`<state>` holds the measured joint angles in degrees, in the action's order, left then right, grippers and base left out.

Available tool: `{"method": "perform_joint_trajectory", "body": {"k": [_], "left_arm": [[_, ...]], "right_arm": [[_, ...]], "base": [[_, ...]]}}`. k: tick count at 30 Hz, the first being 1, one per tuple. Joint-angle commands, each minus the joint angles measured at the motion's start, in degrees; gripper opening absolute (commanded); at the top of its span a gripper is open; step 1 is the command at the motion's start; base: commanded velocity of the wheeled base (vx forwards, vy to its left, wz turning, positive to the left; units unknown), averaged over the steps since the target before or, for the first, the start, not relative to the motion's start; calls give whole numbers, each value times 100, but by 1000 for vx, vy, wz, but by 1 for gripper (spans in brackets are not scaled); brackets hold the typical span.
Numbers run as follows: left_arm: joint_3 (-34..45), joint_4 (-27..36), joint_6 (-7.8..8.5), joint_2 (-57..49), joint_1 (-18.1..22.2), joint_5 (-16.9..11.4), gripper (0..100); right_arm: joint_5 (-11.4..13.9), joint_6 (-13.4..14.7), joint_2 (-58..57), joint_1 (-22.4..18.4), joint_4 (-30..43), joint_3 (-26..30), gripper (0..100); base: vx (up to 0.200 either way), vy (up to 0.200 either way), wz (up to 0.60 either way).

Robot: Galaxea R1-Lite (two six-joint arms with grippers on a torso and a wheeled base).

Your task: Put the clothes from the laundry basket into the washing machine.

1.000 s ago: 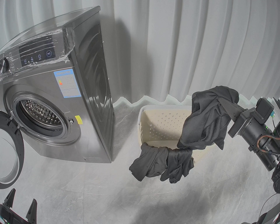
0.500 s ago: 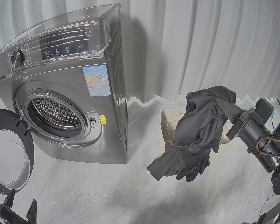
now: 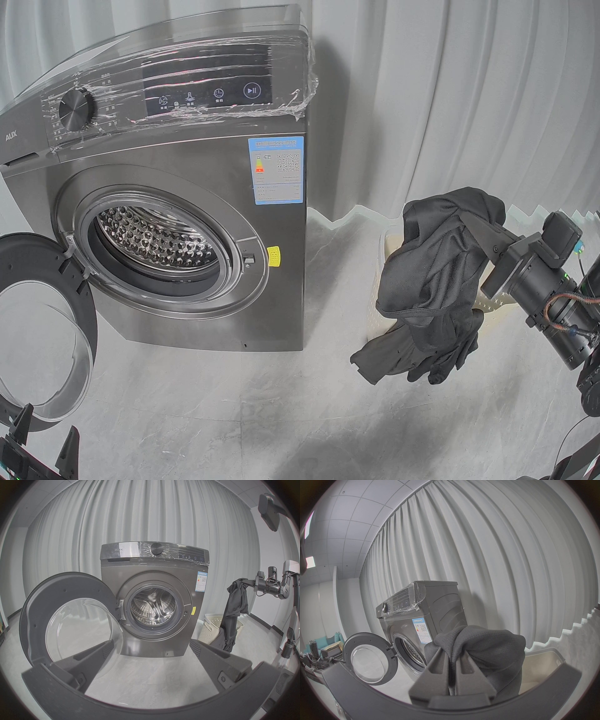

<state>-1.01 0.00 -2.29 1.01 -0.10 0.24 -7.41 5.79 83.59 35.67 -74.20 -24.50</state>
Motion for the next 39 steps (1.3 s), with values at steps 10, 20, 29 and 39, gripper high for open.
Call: {"method": "perform_joint_trajectory", "body": {"k": [10, 20, 29, 39], "left_arm": [[101, 0, 1, -92, 1, 2, 100], [101, 0, -8, -92, 1, 2, 100], [101, 0, -8, -92, 1, 2, 100], [101, 0, 1, -92, 1, 2, 100]], "right_arm": [[-463, -8, 96, -201, 82, -72, 0], [-419, 10, 201, -192, 64, -55, 0], [-410, 89, 219, -148, 64, -55, 0], [-410, 89, 237, -139, 55, -55, 0]], "base": [[-180, 0, 0], [0, 20, 0], [0, 200, 0], [0, 200, 0]]}}
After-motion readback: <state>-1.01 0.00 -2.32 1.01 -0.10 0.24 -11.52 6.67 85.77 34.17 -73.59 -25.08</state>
